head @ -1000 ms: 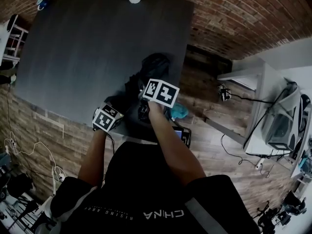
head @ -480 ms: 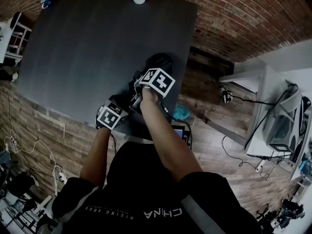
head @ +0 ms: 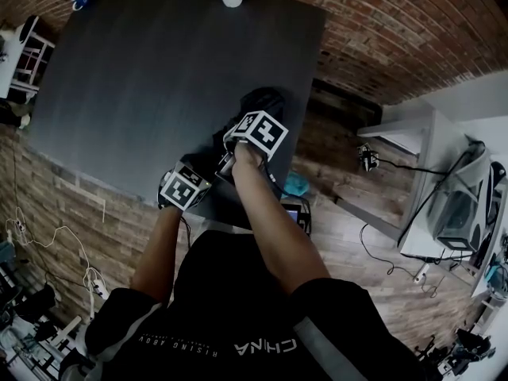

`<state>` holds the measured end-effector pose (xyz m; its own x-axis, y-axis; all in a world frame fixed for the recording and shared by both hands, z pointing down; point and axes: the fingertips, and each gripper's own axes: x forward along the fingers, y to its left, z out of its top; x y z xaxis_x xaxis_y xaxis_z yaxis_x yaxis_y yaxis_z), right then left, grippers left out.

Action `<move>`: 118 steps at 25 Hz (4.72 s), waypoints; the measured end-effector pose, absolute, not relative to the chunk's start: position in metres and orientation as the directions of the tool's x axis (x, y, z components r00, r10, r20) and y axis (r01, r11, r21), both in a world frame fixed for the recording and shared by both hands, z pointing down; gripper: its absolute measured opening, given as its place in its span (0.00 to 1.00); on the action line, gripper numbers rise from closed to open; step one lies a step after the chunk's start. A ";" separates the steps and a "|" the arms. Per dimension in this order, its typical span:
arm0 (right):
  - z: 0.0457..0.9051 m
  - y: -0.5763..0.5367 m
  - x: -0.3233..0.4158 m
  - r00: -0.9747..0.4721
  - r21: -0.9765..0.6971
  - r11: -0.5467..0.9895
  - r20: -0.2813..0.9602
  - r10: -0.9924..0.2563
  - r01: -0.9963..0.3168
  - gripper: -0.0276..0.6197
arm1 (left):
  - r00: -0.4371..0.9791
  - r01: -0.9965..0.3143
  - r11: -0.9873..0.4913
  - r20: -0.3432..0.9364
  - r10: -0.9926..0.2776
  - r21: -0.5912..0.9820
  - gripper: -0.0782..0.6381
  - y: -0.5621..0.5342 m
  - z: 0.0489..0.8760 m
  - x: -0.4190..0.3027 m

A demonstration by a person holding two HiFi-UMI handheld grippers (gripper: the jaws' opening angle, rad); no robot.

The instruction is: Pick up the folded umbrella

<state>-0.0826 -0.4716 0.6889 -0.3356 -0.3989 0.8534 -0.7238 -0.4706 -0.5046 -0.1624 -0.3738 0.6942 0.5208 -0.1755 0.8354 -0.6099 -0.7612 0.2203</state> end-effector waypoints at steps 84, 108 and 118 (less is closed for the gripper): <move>0.404 -0.359 -0.088 -0.958 -0.511 0.811 0.124 -0.257 -0.284 0.45 | 0.820 -0.572 -0.700 0.317 -0.476 0.428 0.33 -0.279 0.525 -0.065; 0.392 -0.193 -0.138 -0.918 -0.435 0.809 0.173 -0.356 -0.396 0.45 | 0.876 -0.481 -0.773 0.269 -0.402 0.413 0.33 -0.119 0.518 -0.113; 0.399 -0.167 -0.121 -0.903 -0.445 0.786 0.174 -0.394 -0.429 0.45 | 0.892 -0.450 -0.788 0.255 -0.373 0.419 0.33 -0.091 0.523 -0.100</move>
